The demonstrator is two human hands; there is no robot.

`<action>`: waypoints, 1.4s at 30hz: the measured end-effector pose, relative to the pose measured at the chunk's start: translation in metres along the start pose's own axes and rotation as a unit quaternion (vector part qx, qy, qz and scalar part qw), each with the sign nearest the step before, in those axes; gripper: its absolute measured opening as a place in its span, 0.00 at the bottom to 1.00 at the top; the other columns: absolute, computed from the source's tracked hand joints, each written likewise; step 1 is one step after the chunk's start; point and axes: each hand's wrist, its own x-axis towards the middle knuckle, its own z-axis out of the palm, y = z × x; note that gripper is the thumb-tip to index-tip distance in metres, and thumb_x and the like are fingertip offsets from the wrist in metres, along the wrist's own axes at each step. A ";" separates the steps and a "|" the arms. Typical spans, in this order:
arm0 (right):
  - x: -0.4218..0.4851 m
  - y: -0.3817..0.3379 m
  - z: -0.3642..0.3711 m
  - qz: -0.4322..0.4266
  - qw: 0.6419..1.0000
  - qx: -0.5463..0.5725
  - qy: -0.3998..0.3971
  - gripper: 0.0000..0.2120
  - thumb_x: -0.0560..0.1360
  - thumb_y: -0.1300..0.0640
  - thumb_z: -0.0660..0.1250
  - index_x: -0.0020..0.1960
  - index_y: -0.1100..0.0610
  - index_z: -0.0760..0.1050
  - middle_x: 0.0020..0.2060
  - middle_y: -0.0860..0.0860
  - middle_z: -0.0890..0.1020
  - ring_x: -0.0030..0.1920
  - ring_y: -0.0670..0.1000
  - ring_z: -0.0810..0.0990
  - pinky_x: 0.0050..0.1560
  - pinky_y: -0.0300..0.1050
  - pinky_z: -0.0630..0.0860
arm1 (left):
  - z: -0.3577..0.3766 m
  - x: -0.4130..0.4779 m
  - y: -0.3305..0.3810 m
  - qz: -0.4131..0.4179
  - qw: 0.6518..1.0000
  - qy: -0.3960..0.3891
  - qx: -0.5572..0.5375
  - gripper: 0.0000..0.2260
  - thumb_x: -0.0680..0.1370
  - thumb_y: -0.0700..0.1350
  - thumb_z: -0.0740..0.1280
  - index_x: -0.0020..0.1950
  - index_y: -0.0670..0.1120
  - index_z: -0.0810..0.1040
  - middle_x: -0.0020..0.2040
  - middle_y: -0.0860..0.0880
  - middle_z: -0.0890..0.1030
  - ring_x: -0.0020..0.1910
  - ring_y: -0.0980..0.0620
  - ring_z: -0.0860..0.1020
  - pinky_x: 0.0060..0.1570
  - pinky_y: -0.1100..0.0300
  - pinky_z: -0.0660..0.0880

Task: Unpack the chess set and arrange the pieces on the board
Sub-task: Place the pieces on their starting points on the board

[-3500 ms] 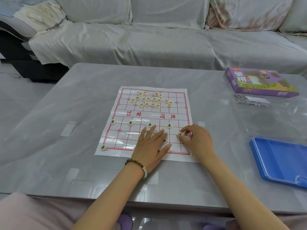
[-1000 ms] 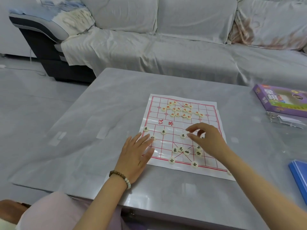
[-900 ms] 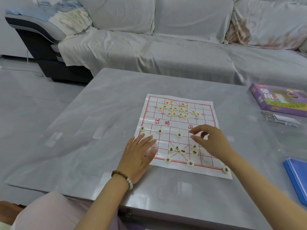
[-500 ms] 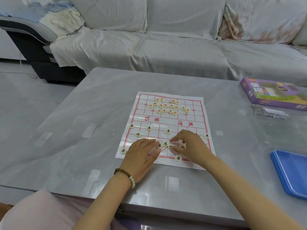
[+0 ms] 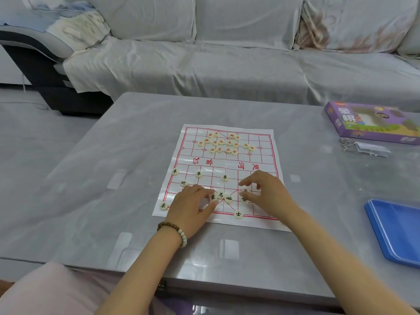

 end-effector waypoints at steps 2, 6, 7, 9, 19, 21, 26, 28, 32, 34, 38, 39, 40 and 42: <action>-0.004 0.009 -0.003 0.006 1.000 -0.001 -0.006 0.11 0.72 0.49 0.70 0.54 0.46 0.78 0.50 0.43 0.77 0.45 0.41 0.71 0.55 0.42 0.72 | 0.001 0.003 0.002 -0.006 1.000 -0.004 0.001 0.18 0.78 0.57 0.60 0.66 0.53 0.71 0.62 0.54 0.74 0.61 0.55 0.69 0.62 0.61 0.66; -0.010 0.012 -0.001 -0.002 1.000 -0.002 -0.014 0.10 0.72 0.48 0.70 0.54 0.45 0.79 0.48 0.40 0.74 0.46 0.40 0.69 0.56 0.43 0.71 | 0.004 0.011 0.009 -0.014 1.000 -0.005 0.013 0.19 0.77 0.57 0.61 0.66 0.54 0.71 0.61 0.54 0.74 0.59 0.54 0.69 0.60 0.61 0.67; -0.010 0.012 0.000 -0.004 1.000 -0.002 -0.011 0.10 0.72 0.49 0.70 0.54 0.45 0.78 0.48 0.40 0.74 0.46 0.41 0.69 0.57 0.44 0.71 | 0.005 0.014 0.010 -0.015 1.000 -0.007 0.018 0.18 0.77 0.57 0.61 0.66 0.54 0.71 0.61 0.54 0.74 0.59 0.54 0.69 0.60 0.60 0.67; -0.011 0.013 0.000 -0.005 1.000 -0.001 -0.008 0.10 0.72 0.49 0.70 0.54 0.45 0.78 0.48 0.40 0.74 0.46 0.40 0.69 0.57 0.44 0.71 | 0.005 0.021 0.014 -0.014 0.999 -0.014 0.029 0.17 0.77 0.56 0.62 0.65 0.55 0.72 0.60 0.53 0.75 0.59 0.54 0.69 0.60 0.60 0.67; -0.011 0.019 -0.003 -0.006 1.000 -0.010 -0.010 0.14 0.72 0.47 0.70 0.57 0.44 0.76 0.54 0.42 0.76 0.46 0.40 0.70 0.56 0.39 0.71 | 0.004 0.037 0.022 0.013 0.998 -0.049 0.041 0.15 0.73 0.58 0.67 0.58 0.57 0.77 0.55 0.54 0.75 0.55 0.54 0.70 0.57 0.59 0.70; -0.008 0.018 -0.006 -0.011 1.000 -0.010 -0.015 0.13 0.72 0.47 0.70 0.56 0.43 0.76 0.53 0.41 0.76 0.46 0.40 0.70 0.55 0.38 0.71 | 0.005 0.040 0.024 0.011 0.998 -0.046 0.043 0.14 0.73 0.58 0.67 0.57 0.57 0.77 0.55 0.54 0.76 0.54 0.55 0.70 0.56 0.59 0.71; -0.006 0.012 -0.011 -0.049 0.995 -0.032 -0.076 0.12 0.72 0.51 0.70 0.55 0.42 0.78 0.48 0.40 0.72 0.47 0.41 0.69 0.52 0.35 0.66 | 0.006 0.042 0.023 0.004 0.998 -0.038 0.050 0.15 0.73 0.59 0.66 0.58 0.56 0.77 0.55 0.54 0.76 0.54 0.54 0.71 0.57 0.59 0.71; -0.006 0.010 -0.009 -0.061 0.993 -0.057 -0.087 0.11 0.73 0.50 0.69 0.55 0.42 0.78 0.47 0.40 0.72 0.47 0.42 0.69 0.52 0.36 0.66 | 0.006 0.039 0.020 0.005 0.998 -0.033 0.048 0.17 0.74 0.59 0.65 0.60 0.56 0.75 0.58 0.55 0.76 0.57 0.55 0.71 0.59 0.59 0.70; -0.006 0.006 -0.006 -0.070 0.991 -0.079 -0.077 0.10 0.74 0.50 0.68 0.54 0.43 0.79 0.47 0.42 0.74 0.47 0.45 0.71 0.51 0.37 0.67 | -0.001 0.021 0.009 0.020 0.999 0.001 0.034 0.20 0.74 0.60 0.64 0.64 0.56 0.72 0.63 0.56 0.72 0.63 0.56 0.68 0.62 0.63 0.64; -0.007 0.004 -0.006 -0.070 0.991 -0.078 -0.080 0.10 0.74 0.50 0.68 0.54 0.45 0.79 0.48 0.44 0.75 0.49 0.46 0.72 0.51 0.38 0.67 | -0.004 0.009 0.000 0.024 0.999 0.029 0.021 0.20 0.74 0.59 0.64 0.65 0.55 0.72 0.63 0.56 0.72 0.63 0.56 0.68 0.62 0.64 0.63; -0.013 0.005 -0.007 -0.066 0.991 -0.072 -0.087 0.09 0.74 0.49 0.68 0.54 0.47 0.78 0.52 0.44 0.78 0.54 0.46 0.74 0.54 0.38 0.67 | -0.002 -0.015 -0.016 0.046 0.997 0.069 -0.010 0.21 0.73 0.64 0.62 0.61 0.54 0.75 0.59 0.56 0.74 0.59 0.58 0.68 0.60 0.66 0.63; -0.014 0.004 -0.008 -0.062 0.993 -0.060 -0.078 0.09 0.74 0.49 0.68 0.53 0.47 0.78 0.52 0.44 0.78 0.54 0.46 0.74 0.55 0.37 0.67 | 0.000 -0.020 -0.020 0.048 0.996 0.074 -0.016 0.23 0.71 0.66 0.60 0.60 0.55 0.76 0.57 0.57 0.74 0.58 0.59 0.68 0.58 0.67 0.63; -0.015 0.001 -0.008 -0.057 0.995 -0.041 -0.066 0.09 0.74 0.49 0.69 0.53 0.47 0.78 0.51 0.43 0.79 0.52 0.45 0.75 0.55 0.38 0.69 | 0.002 -0.024 -0.022 0.045 0.996 0.080 -0.024 0.24 0.70 0.67 0.57 0.58 0.55 0.77 0.55 0.58 0.73 0.56 0.60 0.68 0.57 0.69 0.62; -0.018 -0.009 -0.006 -0.052 0.998 -0.001 -0.043 0.09 0.73 0.49 0.69 0.53 0.46 0.78 0.51 0.42 0.79 0.49 0.44 0.75 0.55 0.39 0.71 | 0.005 -0.027 -0.026 0.034 0.994 0.094 -0.037 0.23 0.69 0.67 0.57 0.54 0.55 0.78 0.51 0.59 0.73 0.52 0.60 0.69 0.54 0.71 0.63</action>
